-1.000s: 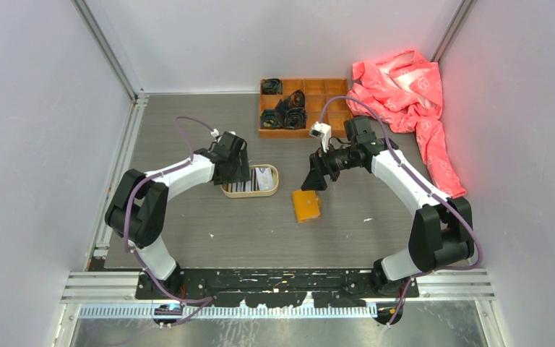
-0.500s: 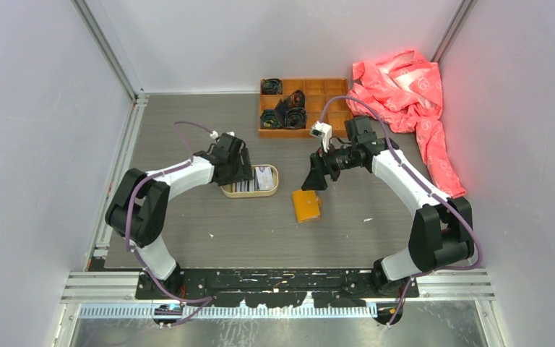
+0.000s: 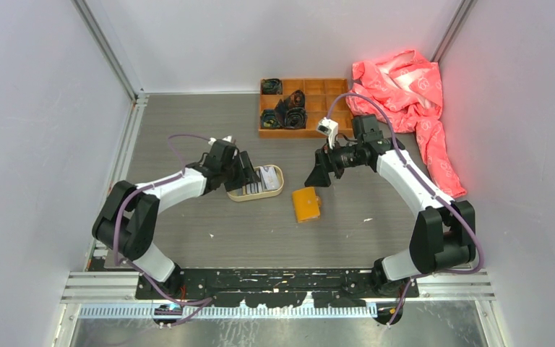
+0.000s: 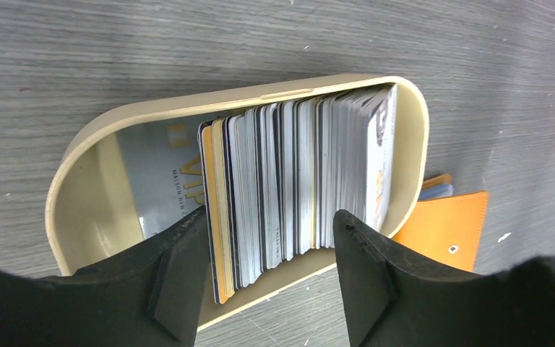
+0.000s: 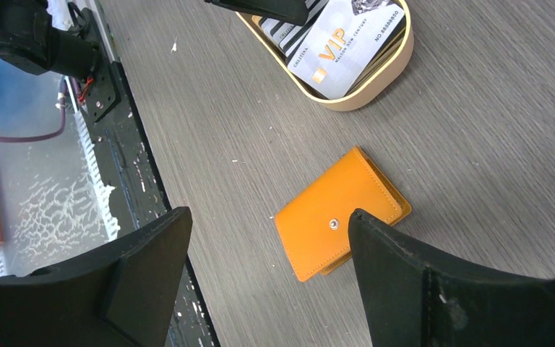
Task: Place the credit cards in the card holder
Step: Pick up the credit card from the storage box.
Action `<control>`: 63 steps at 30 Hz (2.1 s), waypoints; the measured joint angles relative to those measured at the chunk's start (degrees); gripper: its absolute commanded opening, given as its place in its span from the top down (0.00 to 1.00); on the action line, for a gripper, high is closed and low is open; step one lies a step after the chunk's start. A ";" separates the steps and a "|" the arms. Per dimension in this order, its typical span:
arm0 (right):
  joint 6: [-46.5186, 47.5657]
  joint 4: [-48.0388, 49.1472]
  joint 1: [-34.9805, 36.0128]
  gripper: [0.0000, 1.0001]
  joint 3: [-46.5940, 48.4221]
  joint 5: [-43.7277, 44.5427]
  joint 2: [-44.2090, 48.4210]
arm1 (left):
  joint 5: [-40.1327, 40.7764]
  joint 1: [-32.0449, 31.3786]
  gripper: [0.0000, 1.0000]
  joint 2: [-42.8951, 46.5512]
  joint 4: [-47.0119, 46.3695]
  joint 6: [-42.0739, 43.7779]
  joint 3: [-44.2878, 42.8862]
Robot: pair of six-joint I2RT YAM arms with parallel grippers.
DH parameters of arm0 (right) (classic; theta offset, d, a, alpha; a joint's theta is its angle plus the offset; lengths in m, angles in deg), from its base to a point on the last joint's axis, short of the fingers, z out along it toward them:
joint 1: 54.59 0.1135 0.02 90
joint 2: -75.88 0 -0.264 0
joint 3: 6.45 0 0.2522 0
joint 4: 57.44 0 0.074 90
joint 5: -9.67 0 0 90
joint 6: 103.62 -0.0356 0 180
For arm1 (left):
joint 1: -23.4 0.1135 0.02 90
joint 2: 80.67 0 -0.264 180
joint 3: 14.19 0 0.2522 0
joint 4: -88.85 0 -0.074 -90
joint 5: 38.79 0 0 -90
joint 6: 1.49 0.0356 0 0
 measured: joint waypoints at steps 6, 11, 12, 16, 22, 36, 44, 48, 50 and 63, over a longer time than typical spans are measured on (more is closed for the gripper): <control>-0.17 0.02 0.00 0.16 0.00 -0.22 0.00 | -1.14 0.26 0.54 0.63 -2.16 -0.92 0.81; -0.17 0.02 0.00 0.16 0.00 -0.39 0.00 | -3.54 1.16 0.56 0.17 -5.73 -2.32 2.38; -0.17 0.02 0.00 0.16 0.00 -0.42 0.00 | -4.09 1.31 0.55 0.02 -6.82 -2.62 2.93; -0.17 0.02 0.00 0.16 0.00 -0.44 0.00 | -6.32 1.62 0.51 -0.87 -11.06 -4.39 4.48; -0.17 0.02 0.00 0.16 0.00 -0.61 -0.02 | -8.85 1.66 0.52 -4.28 -15.26 -6.29 4.61; -0.09 -0.07 0.00 0.16 0.00 -1.01 -0.13 | -12.83 4.28 0.60 -4.35 -21.97 -10.14 8.68; 0.00 -0.42 0.00 0.16 0.00 -1.03 -0.66 | -14.34 5.77 0.60 -2.10 -22.05 -10.99 10.34; 0.09 -0.44 0.00 0.16 0.00 -1.03 -0.66 | -14.75 6.54 0.69 -0.83 -21.99 -10.97 10.80; 0.09 -0.44 0.00 0.16 0.00 -1.03 -0.66 | -15.21 6.93 0.75 -0.63 -22.01 -10.91 11.13; 0.11 -0.44 0.00 0.16 0.00 -1.01 -0.66 | -17.55 9.14 0.73 1.09 -21.99 -10.73 12.57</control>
